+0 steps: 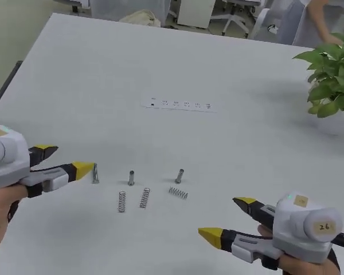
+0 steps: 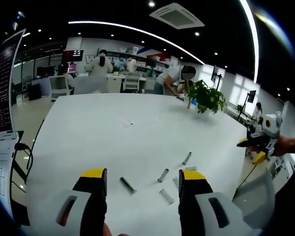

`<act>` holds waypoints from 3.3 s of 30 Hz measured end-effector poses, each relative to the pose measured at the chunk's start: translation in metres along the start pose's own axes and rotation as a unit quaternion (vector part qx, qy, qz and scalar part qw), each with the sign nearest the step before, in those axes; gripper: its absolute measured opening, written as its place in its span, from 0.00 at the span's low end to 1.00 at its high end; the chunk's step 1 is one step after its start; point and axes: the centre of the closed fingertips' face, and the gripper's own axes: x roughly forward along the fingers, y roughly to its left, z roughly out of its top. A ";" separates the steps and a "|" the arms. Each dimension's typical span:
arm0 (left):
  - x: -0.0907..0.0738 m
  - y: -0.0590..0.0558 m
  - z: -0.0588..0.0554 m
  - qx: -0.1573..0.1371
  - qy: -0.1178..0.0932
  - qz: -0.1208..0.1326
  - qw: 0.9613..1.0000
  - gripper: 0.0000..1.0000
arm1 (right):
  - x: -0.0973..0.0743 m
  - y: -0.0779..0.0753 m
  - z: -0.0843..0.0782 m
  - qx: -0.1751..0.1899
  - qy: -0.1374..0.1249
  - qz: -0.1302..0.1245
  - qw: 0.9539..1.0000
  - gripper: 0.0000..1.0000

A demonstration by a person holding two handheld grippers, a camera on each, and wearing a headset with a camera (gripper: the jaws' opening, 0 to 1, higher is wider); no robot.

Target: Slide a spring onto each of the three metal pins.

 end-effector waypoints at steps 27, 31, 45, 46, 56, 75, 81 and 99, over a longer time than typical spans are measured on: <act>0.062 0.025 -0.026 -0.042 0.044 0.020 0.998 0.41 | -0.001 -0.011 -0.004 0.009 0.004 -0.011 1.000 0.69; 0.070 0.028 -0.034 -0.047 0.056 0.024 0.997 0.37 | -0.002 -0.013 -0.005 0.012 0.004 -0.013 1.000 0.69; 0.097 0.029 -0.059 -0.075 0.079 0.027 0.994 0.30 | -0.002 -0.017 -0.015 0.019 0.014 -0.016 1.000 0.69; 0.098 0.029 -0.061 -0.075 0.081 0.028 0.994 0.30 | -0.002 -0.017 -0.014 0.020 0.014 -0.017 1.000 0.68; 0.110 0.040 -0.074 -0.102 0.091 0.045 0.990 0.22 | -0.003 -0.018 -0.014 0.021 0.014 -0.018 1.000 0.68; 0.130 0.049 -0.099 -0.146 0.122 0.086 0.978 0.12 | -0.002 -0.021 -0.013 0.022 0.017 -0.018 0.999 0.68; 0.137 0.046 -0.102 -0.124 0.131 0.094 0.979 0.09 | -0.003 -0.024 -0.013 0.022 0.018 -0.020 0.999 0.68; 0.128 0.045 -0.107 0.014 0.191 0.086 0.978 0.00 | 0.000 -0.024 -0.012 0.022 0.017 -0.017 0.999 0.68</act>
